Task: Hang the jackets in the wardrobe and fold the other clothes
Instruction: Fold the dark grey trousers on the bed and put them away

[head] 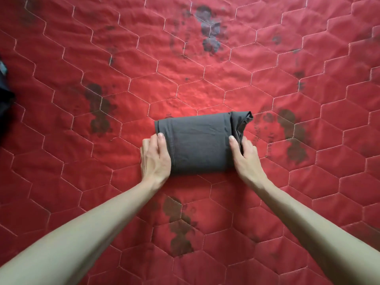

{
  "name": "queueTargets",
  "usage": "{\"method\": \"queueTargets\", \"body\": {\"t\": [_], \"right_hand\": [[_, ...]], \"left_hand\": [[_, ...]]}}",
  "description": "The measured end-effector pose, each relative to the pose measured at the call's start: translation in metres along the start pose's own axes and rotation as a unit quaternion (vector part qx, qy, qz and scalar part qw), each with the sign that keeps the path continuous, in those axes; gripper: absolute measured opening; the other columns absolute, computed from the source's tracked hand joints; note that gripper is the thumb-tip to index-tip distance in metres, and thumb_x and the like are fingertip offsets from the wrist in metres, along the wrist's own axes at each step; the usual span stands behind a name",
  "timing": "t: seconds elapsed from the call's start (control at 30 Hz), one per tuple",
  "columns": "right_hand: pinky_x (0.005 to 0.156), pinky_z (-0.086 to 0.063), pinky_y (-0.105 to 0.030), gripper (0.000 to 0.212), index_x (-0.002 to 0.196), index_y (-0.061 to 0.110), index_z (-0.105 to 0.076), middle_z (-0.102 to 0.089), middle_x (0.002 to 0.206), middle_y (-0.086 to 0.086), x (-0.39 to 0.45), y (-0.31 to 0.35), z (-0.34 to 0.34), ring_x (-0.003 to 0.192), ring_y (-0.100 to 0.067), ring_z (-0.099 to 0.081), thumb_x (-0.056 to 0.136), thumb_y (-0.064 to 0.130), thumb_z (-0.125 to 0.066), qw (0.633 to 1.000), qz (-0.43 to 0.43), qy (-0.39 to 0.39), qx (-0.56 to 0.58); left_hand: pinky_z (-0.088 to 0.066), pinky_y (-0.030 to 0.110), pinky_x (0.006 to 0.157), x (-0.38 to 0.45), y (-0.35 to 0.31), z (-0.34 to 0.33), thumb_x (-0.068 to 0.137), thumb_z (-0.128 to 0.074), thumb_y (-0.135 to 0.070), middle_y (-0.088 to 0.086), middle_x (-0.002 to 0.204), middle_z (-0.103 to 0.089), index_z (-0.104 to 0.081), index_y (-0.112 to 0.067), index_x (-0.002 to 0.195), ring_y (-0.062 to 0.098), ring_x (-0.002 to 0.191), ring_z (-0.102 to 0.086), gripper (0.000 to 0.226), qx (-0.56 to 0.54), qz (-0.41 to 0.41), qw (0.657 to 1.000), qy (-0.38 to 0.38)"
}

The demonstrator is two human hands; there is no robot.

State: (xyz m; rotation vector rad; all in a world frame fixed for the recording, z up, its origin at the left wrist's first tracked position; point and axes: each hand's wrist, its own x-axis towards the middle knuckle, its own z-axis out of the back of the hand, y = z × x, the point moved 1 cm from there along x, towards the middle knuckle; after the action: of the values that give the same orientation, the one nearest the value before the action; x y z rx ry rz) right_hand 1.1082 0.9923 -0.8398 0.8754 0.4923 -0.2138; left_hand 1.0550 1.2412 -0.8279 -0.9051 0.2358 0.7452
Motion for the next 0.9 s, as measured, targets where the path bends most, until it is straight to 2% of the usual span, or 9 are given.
{"method": "queueTargets", "body": {"t": [0.07, 0.13, 0.2, 0.3, 0.47, 0.57, 0.67, 0.73, 0.9], "right_hand": [[0.112, -0.034, -0.043, 0.050, 0.140, 0.018, -0.051, -0.052, 0.130, -0.011, 0.006, 0.006, -0.009, 0.129, -0.033, -0.044, 0.102, 0.050, -0.057, 0.999, -0.005, -0.045, -0.023], [0.121, -0.025, -0.039, 0.080, 0.162, 0.015, -0.025, -0.037, 0.151, -0.013, 0.008, 0.013, -0.012, 0.142, -0.028, -0.034, 0.098, 0.043, -0.066, 0.992, 0.018, -0.115, -0.053], [0.122, -0.024, -0.040, 0.083, 0.164, 0.014, -0.020, -0.026, 0.163, -0.015, 0.011, 0.018, -0.011, 0.148, -0.030, -0.030, 0.099, 0.038, -0.065, 0.973, 0.093, -0.163, -0.131], [0.121, -0.027, -0.043, 0.068, 0.162, 0.013, -0.031, -0.027, 0.168, -0.013, 0.021, 0.020, -0.011, 0.150, -0.033, -0.029, 0.104, 0.037, -0.057, 0.957, 0.147, -0.139, -0.208], [0.119, -0.031, -0.038, 0.081, 0.159, 0.009, -0.033, -0.039, 0.156, -0.013, 0.021, 0.034, -0.023, 0.142, -0.030, -0.037, 0.097, 0.050, -0.064, 0.985, 0.060, -0.112, -0.113], [0.115, -0.035, -0.033, 0.086, 0.157, 0.015, -0.036, -0.044, 0.147, -0.010, 0.023, 0.050, -0.024, 0.135, -0.023, -0.046, 0.089, 0.053, -0.073, 0.995, -0.005, -0.094, -0.026], [0.108, -0.046, -0.034, 0.066, 0.134, 0.020, -0.064, -0.069, 0.127, 0.003, 0.028, 0.053, -0.021, 0.119, -0.015, -0.063, 0.083, 0.058, -0.077, 0.992, -0.067, -0.096, 0.037], [0.099, -0.054, -0.036, 0.052, 0.112, 0.024, -0.077, -0.077, 0.104, 0.013, 0.029, 0.051, -0.021, 0.101, -0.007, -0.071, 0.078, 0.063, -0.078, 0.988, -0.090, -0.084, 0.089], [0.072, -0.052, -0.014, 0.030, 0.106, 0.020, -0.078, -0.079, 0.098, 0.010, 0.020, 0.049, -0.017, 0.086, -0.002, -0.069, 0.087, 0.044, -0.080, 0.972, -0.085, 0.014, 0.219]], "left_hand": [[-0.037, 0.042, 0.105, -0.002, -0.005, -0.005, 0.105, -0.032, -0.063, 0.010, 0.128, -0.056, -0.053, -0.018, 0.129, 0.034, 0.125, -0.051, 0.055, 0.006, 0.047, 0.999, -0.019], [-0.041, 0.045, 0.107, -0.005, -0.011, -0.009, 0.096, -0.048, -0.070, 0.013, 0.135, -0.058, -0.047, -0.013, 0.135, 0.035, 0.128, -0.053, 0.069, 0.003, 0.090, 0.996, -0.012], [-0.042, 0.046, 0.108, -0.006, -0.014, -0.010, 0.087, -0.060, -0.074, 0.014, 0.137, -0.059, -0.045, -0.010, 0.133, 0.037, 0.129, -0.054, 0.080, 0.003, 0.118, 0.993, 0.002], [-0.043, 0.044, 0.107, -0.002, -0.014, -0.006, 0.079, -0.070, -0.075, 0.013, 0.137, -0.059, -0.045, -0.011, 0.133, 0.036, 0.130, -0.054, 0.087, 0.012, 0.119, 0.993, 0.022], [-0.041, 0.033, 0.089, 0.003, -0.009, 0.004, 0.076, -0.080, -0.067, -0.001, 0.115, -0.061, -0.049, -0.016, 0.116, 0.024, 0.107, -0.057, 0.071, -0.022, 0.080, 0.996, 0.043], [-0.051, 0.035, 0.094, 0.007, 0.002, 0.004, 0.072, -0.088, -0.060, -0.007, 0.111, -0.068, -0.058, -0.018, 0.114, 0.016, 0.103, -0.065, 0.066, -0.094, 0.086, 0.991, 0.044], [-0.058, 0.033, 0.096, 0.012, 0.011, 0.002, 0.074, -0.094, -0.036, -0.005, 0.113, -0.076, -0.067, -0.018, 0.121, 0.010, 0.102, -0.073, 0.057, -0.219, 0.118, 0.967, 0.055], [-0.061, 0.024, 0.082, 0.011, 0.015, 0.001, 0.076, -0.092, -0.019, -0.001, 0.111, -0.078, -0.069, -0.014, 0.123, 0.008, 0.095, -0.076, 0.053, -0.289, 0.141, 0.944, 0.074], [-0.061, 0.026, 0.072, 0.006, 0.024, 0.004, 0.077, -0.088, -0.004, 0.008, 0.108, -0.080, -0.071, -0.008, 0.119, 0.020, 0.097, -0.077, 0.045, -0.354, 0.178, 0.912, 0.106]]}}
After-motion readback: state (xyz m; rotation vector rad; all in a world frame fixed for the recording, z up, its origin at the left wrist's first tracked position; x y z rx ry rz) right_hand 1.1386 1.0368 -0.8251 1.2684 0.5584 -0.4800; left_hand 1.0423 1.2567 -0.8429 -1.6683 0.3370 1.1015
